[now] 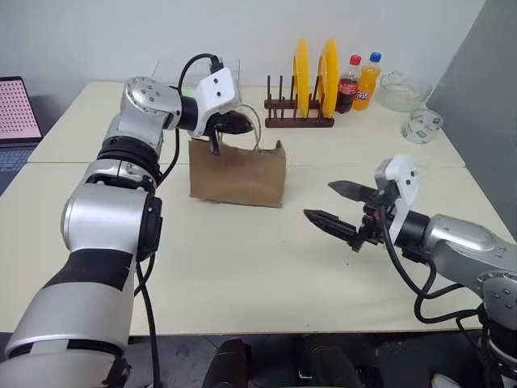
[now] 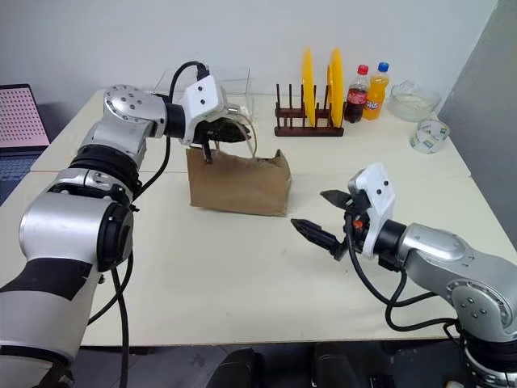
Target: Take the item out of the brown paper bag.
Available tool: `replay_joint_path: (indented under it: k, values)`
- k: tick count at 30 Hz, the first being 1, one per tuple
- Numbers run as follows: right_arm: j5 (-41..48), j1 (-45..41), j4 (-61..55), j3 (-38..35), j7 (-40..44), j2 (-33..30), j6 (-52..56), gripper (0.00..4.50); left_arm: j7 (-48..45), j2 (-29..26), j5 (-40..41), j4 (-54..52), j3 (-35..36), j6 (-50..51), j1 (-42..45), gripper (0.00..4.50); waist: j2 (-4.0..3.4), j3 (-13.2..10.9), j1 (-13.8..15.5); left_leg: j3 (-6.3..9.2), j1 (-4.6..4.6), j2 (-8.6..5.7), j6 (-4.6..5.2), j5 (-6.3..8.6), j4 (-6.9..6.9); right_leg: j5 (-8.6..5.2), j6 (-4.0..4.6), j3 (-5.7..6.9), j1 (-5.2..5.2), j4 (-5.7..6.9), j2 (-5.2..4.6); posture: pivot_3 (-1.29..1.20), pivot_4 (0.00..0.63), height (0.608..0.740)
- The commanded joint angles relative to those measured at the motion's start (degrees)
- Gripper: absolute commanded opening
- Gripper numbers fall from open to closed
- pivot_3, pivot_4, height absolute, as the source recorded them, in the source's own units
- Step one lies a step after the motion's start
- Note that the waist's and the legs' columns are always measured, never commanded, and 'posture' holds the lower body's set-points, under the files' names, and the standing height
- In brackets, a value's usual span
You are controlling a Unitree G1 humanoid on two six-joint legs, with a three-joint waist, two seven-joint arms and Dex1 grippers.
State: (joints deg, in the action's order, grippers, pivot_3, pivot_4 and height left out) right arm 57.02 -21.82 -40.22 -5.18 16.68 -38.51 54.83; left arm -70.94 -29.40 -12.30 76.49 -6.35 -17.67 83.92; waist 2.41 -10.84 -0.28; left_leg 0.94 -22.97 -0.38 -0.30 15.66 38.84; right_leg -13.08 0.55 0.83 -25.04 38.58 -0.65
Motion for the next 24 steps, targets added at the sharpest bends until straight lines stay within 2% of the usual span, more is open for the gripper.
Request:
replay_joint_path:
  k: [1, 9, 14, 19, 22, 24]
  values:
    - [-4.0, -1.4, -0.5, 0.6, 3.2, -0.1, -4.9, 4.5, -2.9, -1.4, 1.0, -1.8, 0.7, 0.9, 0.2, 1.88, 0.0, 0.0, 0.0, 0.0, 0.0, 0.0, 0.0, 0.0, 0.0, -0.03, -0.05, 0.0, -0.01, 0.02, 0.03, 0.0, 0.15, 0.74]
    - [-11.3, -1.7, 1.3, 3.2, 12.0, 0.2, -13.4, 4.5, -4.9, -3.6, 2.9, -2.9, 2.4, 3.5, -0.6, 4.38, 0.0, 0.0, -0.1, 0.0, 0.02, 0.01, 0.0, 0.0, 0.06, -0.04, -0.08, -0.02, -0.03, 0.1, 0.12, 0.0, 0.15, 0.74]
    - [-12.5, -2.0, 2.2, 3.6, 14.1, -0.5, -13.3, 4.5, -8.0, -6.9, 7.1, -5.5, 5.8, 7.4, -2.2, 4.48, 0.0, 0.0, -0.2, 0.0, 0.02, 0.03, 0.0, 0.0, 0.06, -0.02, -0.03, -0.02, -0.05, 0.15, 0.09, 0.0, 0.15, 0.74]
    - [-13.4, -2.7, 4.1, 2.8, 15.1, -0.1, -13.5, 4.5, -11.0, -10.8, 12.3, -15.6, 9.0, 13.6, -8.6, 4.48, -0.01, 0.0, -0.6, 0.0, 0.09, 0.06, -0.01, 0.0, 0.06, 0.04, 0.09, -0.05, -0.07, 0.27, 0.01, 0.0, 0.15, 0.74]
    - [-14.7, -5.4, 7.5, 3.2, 15.4, 0.6, -14.1, 4.5, -10.1, -14.1, 17.7, -33.1, 12.7, 22.6, -20.1, 4.48, -0.03, 0.0, -1.0, -0.01, 0.11, 0.07, -0.02, -0.01, 0.08, 0.05, 0.1, -0.07, -0.07, 0.31, -0.03, 0.0, 0.15, 0.74]
    - [-17.9, -10.2, 12.5, 5.4, 15.1, 2.3, -15.2, 4.5, -5.9, -14.9, 23.1, -51.7, 17.5, 32.8, -32.3, 4.48, -0.07, 0.0, -1.6, -0.05, 0.15, 0.07, -0.03, -0.01, 0.09, 0.06, 0.12, -0.13, -0.08, 0.36, -0.08, 0.0, 0.15, 0.74]
